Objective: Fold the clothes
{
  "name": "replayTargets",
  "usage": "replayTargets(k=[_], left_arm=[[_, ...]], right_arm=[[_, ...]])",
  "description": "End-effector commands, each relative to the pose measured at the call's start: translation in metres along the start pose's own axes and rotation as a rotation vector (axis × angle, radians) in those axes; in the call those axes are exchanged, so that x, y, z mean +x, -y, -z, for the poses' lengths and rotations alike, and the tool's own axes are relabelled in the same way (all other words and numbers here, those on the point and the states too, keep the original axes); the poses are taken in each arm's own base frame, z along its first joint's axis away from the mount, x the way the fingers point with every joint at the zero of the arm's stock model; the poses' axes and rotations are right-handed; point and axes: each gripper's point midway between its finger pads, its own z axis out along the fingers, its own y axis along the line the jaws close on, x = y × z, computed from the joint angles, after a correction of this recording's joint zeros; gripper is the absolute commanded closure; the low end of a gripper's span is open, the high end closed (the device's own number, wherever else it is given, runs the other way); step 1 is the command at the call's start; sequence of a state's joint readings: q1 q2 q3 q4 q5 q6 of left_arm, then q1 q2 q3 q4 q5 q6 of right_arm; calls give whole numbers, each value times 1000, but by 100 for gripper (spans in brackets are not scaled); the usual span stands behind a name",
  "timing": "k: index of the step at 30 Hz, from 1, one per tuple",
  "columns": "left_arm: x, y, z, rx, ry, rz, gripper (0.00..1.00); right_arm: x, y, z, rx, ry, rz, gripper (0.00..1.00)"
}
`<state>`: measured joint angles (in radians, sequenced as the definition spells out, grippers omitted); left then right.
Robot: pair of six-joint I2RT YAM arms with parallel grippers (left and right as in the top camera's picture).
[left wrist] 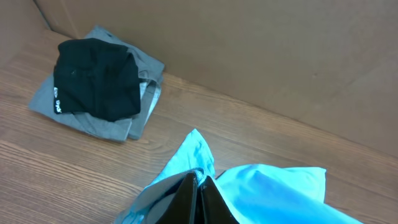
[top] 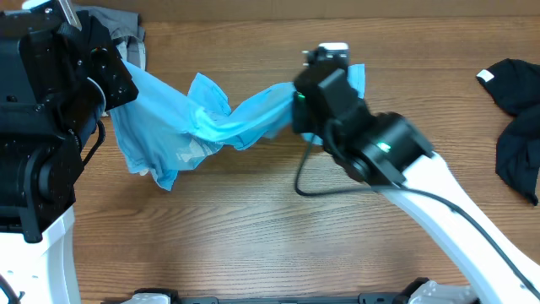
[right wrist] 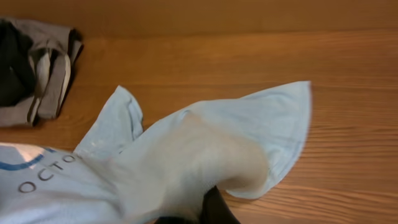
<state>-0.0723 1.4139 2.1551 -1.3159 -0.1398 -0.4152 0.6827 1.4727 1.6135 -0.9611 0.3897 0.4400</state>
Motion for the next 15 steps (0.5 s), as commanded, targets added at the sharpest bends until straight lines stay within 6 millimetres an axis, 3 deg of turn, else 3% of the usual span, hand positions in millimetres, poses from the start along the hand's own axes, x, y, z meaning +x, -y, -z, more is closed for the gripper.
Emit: replayTargets(k=[1,6,9,15], left_arm=[[-10,-3,12,-9,51,-5,96],[-13,-4,29,6,87,1,96],[-22,-5,61,38,159,14,96],[-34,-11,124,91,303,39,96]], right_arm=[[-19,23,35,47,95,-36,96],[-24,59,79,119,172,-147,96],[-27,82,116,132,239,-208,96],[-35,104,176,49,366,-287,96]])
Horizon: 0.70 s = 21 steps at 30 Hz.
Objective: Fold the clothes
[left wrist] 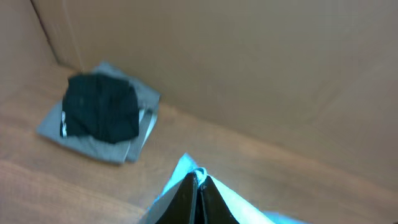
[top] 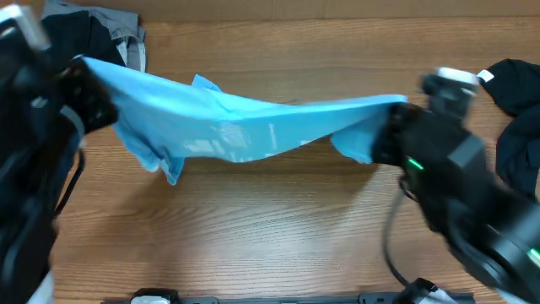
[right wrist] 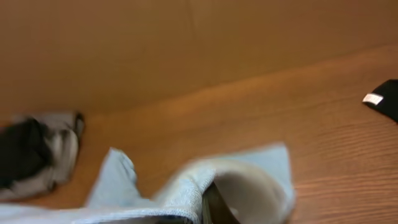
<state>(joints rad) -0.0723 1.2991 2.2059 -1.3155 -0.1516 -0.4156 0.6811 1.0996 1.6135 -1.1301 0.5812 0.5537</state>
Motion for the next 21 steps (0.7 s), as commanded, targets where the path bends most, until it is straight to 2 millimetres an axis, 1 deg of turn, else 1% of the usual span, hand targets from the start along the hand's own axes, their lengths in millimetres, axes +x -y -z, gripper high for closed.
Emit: replayTargets(k=[1,4,8,11,15,18,20,21], left_arm=[[-26,-6,66,37,173,19,96],[-32,-10,94,52,238,39,96],[-41,-14,125,75,316,70,96],[-48,-11,149,120,367,78,96],[-59,-9,186,179,456,92,96],[-70,-9,210,213,530,106,96],[-76,-7,216,228,565,111,96],[-80,-6,216,230,578,114,96]], right_arm=[[-27,24,42,-31,126,-104,96],[-40,36,70,-75,185,-153,96],[-58,50,101,-102,248,-199,96],[-74,65,125,-90,299,-230,96],[-91,76,153,-121,347,-271,96],[-100,81,168,-142,381,-297,96],[-106,85,173,-134,406,-315,96],[-108,89,174,-116,422,-325,96]])
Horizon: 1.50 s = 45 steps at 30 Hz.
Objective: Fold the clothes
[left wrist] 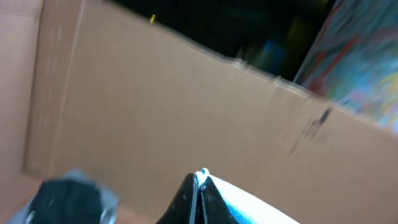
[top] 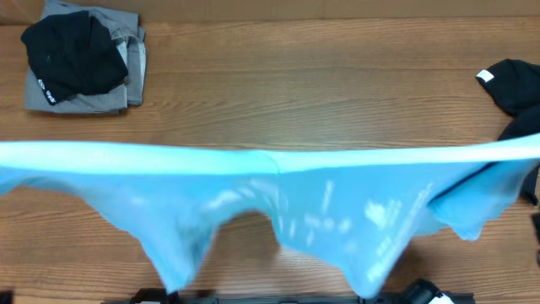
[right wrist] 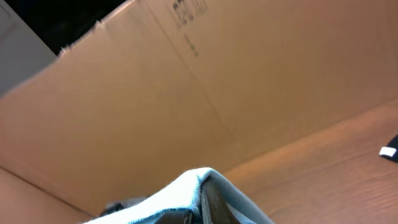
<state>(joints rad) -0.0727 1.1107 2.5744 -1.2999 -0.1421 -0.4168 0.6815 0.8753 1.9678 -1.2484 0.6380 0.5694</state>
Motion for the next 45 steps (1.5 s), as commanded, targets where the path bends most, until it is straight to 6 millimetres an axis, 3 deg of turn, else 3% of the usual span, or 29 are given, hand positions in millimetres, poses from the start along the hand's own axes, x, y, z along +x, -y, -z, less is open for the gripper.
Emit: replayTargets(k=[1,4,7,11,15,21,22,23,27,29,32,33,34,37,40,43,45], left_arm=[[-17,-1,0,-16,73,19,96],[-13,-4,-24,-53,52,14,96],[11,-14,-67,-134,-35,-9,96],[60,-46,-130,-320,-191,-68,96],[119,-71,-187,-443,-365,-129,96],[203,-103,-259,-559,-556,-203,96],[218,-108,-269,-573,-588,-214,96],[246,-118,-286,-597,-643,-232,96],[302,-145,-320,-674,-717,-266,94],[330,-155,-337,-689,-747,-277,91],[375,-170,-364,-696,-775,-285,70],[392,-175,-373,-692,-789,-283,57],[412,-177,-379,-674,-817,-273,37],[460,-181,-387,-629,-910,-250,21],[492,-189,-381,-635,-993,-256,13],[499,-190,-371,-641,-1046,-260,13],[494,-188,-362,-649,-1068,-267,13]], right_arm=[[-25,16,9,79,111,-39,96],[-32,21,5,139,156,-44,96],[-31,18,-7,177,163,-31,96],[-18,8,-31,221,131,15,96],[4,-5,-69,283,79,88,96],[49,-12,-139,429,10,189,96],[56,-6,-153,470,2,185,96],[71,7,-184,538,-27,175,96],[110,45,-262,577,-188,156,96],[135,67,-304,540,-307,172,89],[168,103,-349,513,-436,164,31],[181,116,-361,512,-481,163,11],[192,130,-368,522,-517,150,0],[219,160,-375,560,-618,121,0],[232,179,-367,603,-692,100,0],[230,186,-358,630,-713,94,0],[228,186,-351,636,-726,92,0]])
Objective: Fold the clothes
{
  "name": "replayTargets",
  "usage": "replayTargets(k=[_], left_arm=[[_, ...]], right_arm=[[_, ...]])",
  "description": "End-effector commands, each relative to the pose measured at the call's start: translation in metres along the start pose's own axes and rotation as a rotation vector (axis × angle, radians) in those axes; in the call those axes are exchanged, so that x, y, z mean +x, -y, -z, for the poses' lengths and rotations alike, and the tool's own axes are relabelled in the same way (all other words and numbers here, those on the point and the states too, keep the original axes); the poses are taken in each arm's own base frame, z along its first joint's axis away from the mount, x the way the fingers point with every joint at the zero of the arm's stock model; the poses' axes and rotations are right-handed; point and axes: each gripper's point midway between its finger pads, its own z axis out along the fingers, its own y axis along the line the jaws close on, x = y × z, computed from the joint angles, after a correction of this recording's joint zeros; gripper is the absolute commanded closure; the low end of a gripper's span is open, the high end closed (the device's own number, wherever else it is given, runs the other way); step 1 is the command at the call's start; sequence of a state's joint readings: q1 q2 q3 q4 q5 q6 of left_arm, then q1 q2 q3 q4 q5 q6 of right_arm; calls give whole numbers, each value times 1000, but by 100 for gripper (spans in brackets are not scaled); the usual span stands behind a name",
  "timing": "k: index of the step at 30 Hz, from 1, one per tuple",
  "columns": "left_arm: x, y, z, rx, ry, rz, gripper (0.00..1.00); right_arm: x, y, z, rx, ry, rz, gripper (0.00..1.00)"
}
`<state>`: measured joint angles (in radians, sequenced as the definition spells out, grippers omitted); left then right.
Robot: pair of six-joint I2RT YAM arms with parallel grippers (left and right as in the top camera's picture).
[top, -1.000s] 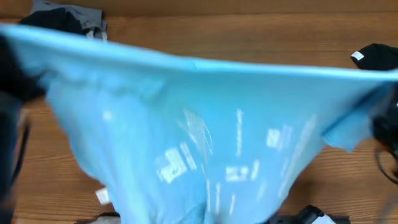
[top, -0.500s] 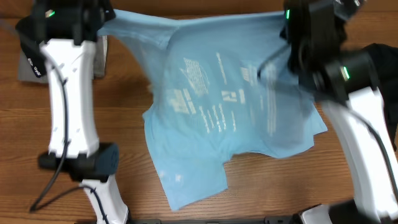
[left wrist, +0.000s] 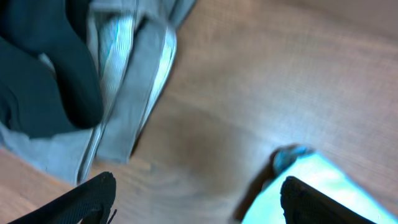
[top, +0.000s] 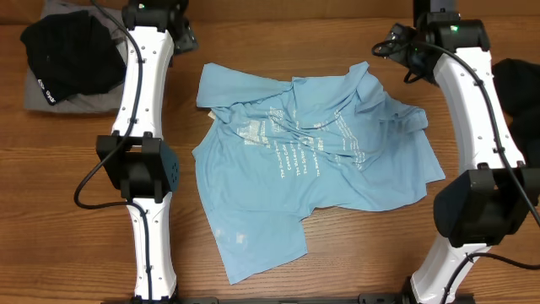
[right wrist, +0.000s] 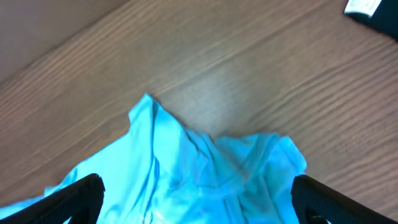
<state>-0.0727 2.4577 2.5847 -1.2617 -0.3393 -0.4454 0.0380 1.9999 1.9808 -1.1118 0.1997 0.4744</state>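
A light blue T-shirt [top: 312,160] with white print lies spread but wrinkled on the wooden table [top: 253,253]. Its collar end points to the far edge and one sleeve reaches toward the front. My left gripper [left wrist: 198,180] is open beside the shirt's far left corner [left wrist: 305,180], holding nothing. My right gripper [right wrist: 198,180] is open just above the shirt's far right part [right wrist: 205,174], also holding nothing. In the overhead view both arms reach to the far edge, the left arm [top: 139,84] and the right arm [top: 472,93].
A folded pile, a black garment on grey ones [top: 72,55], sits at the far left corner, close to my left gripper [left wrist: 62,81]. Loose black clothes [top: 516,84] with a white label [right wrist: 364,6] lie at the right edge. A cardboard wall lines the far side.
The shirt was stretched taut in the air between both shut grippers. Now it lies on the table and both grippers are open, low at the far edge near its far corners.
Both grippers were shut on the bunched blue shirt at the back left of the table. Then they stood farther apart with it stretched between them, then held it taut high up. Now it lies spread on the table, released.
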Motion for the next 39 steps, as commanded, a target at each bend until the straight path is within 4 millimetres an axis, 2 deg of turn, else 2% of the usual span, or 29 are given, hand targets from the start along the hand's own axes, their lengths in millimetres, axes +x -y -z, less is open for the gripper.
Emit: replayTargets(k=[1,4,7,11,14,16,19,22,27,29,32,35,39], left_arm=[[0,0,29,30,0,-2,12],[7,-8,49,25,-23,-15,13],[5,-12,74,42,-6,-20,13],[9,5,104,192,-15,-140,14],[27,21,106,300,-93,-183,15],[48,28,102,340,-189,-205,16],[90,38,100,399,-363,-266,15],[108,41,99,390,-431,-296,17],[106,50,113,407,-398,-293,16],[104,47,119,405,-386,-292,16],[94,33,130,352,-334,-261,16],[76,11,151,288,-241,-213,16],[53,3,177,329,-124,-180,17]], right_arm=[[-4,-1,26,-55,6,-3,0],[4,-1,29,-64,-30,1,0],[8,0,29,-61,-48,4,0],[16,-7,30,-110,-88,4,0],[23,-17,32,-165,-127,4,0],[28,-21,33,-190,-154,5,0],[36,-18,34,-180,-187,8,0],[42,-15,34,-166,-210,10,0],[48,-4,28,-111,-220,14,0],[50,4,22,-66,-217,18,0],[56,13,14,-23,-225,24,0],[61,15,5,-12,-233,26,0],[65,15,-3,-13,-235,14,0]])
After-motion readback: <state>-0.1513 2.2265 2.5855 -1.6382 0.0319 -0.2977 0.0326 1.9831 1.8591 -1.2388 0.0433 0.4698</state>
